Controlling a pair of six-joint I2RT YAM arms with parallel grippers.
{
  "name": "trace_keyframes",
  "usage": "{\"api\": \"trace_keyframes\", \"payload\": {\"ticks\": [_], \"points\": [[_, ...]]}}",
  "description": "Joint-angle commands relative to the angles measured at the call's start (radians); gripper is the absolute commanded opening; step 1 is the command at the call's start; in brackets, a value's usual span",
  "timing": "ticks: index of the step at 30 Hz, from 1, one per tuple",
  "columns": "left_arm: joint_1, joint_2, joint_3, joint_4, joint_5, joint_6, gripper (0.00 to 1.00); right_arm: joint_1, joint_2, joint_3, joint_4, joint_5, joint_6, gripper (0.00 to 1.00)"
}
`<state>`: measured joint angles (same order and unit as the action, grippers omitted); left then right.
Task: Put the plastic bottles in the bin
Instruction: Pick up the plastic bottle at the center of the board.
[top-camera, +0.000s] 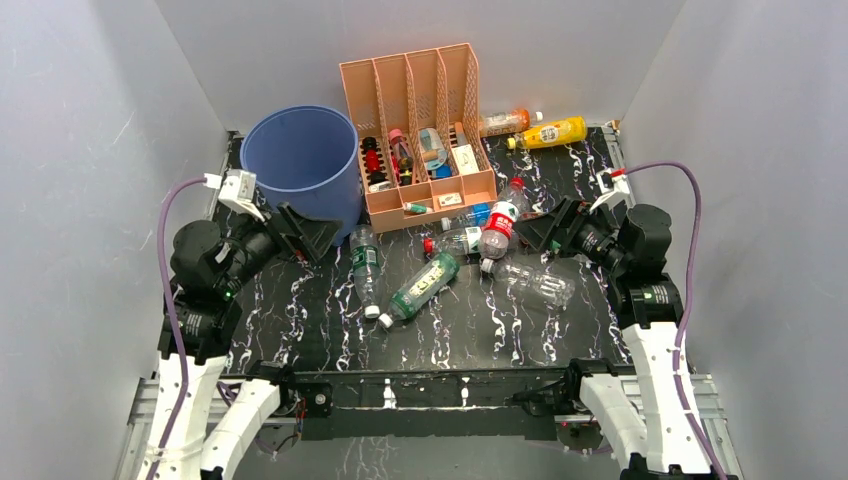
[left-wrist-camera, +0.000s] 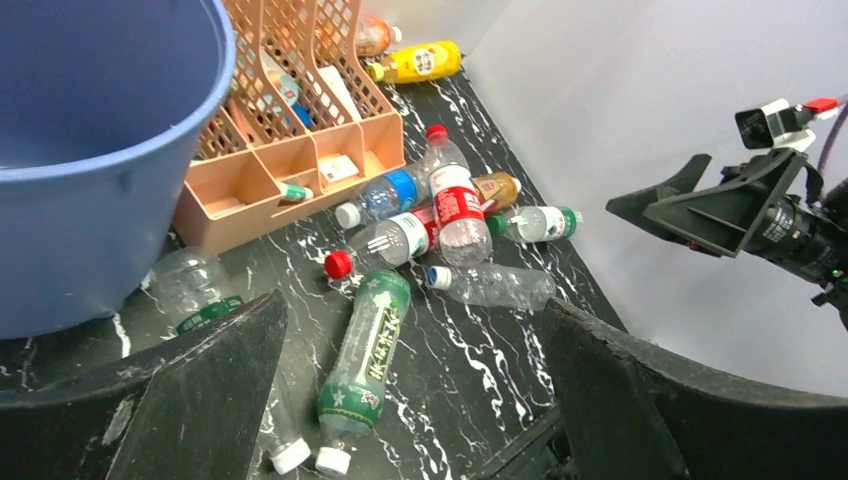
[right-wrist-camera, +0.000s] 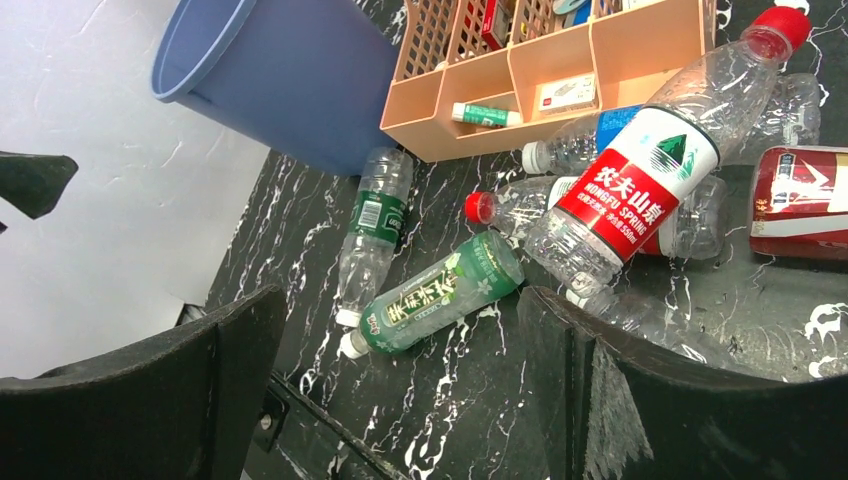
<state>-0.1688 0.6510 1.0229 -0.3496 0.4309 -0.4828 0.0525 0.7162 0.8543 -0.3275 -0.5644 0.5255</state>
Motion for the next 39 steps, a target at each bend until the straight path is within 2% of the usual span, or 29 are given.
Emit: {"api": "trace_keyframes", "payload": {"ticks": [1,14,21,25,28,31,35,39], "points": [[-0.006,0.063,0.032,-0.047,0.092,-0.029,0.98,-0.004,0.005,0.018,0.03,-0.021,0.001,0.98],[-0.005,0.133,0.035,-0.06,0.053,-0.097,0.98,-0.004,0.037,-0.002,0.031,-0.016,0.041,0.98],[-0.005,0.115,0.032,-0.101,0.02,-0.04,0.98,-0.005,0.053,-0.129,0.217,-0.102,0.171,0.98],[-0.005,0.114,0.028,-0.148,0.002,-0.031,0.98,-0.005,0.048,-0.171,0.238,-0.142,0.191,0.98],[-0.005,0.142,0.005,-0.133,0.057,-0.028,0.98,-0.004,0.075,-0.174,0.24,-0.177,0.19,0.98],[-0.005,0.178,-0.025,-0.116,0.09,-0.008,0.98,-0.004,0.11,-0.158,0.2,-0.172,0.154,0.98],[-0.005,0.21,-0.05,-0.133,0.085,0.036,0.98,-0.004,0.124,-0.117,0.065,-0.06,0.054,0.98],[-0.006,0.175,-0.091,-0.152,0.113,0.041,0.98,0.003,0.108,-0.098,-0.043,0.048,-0.022,0.98]]}}
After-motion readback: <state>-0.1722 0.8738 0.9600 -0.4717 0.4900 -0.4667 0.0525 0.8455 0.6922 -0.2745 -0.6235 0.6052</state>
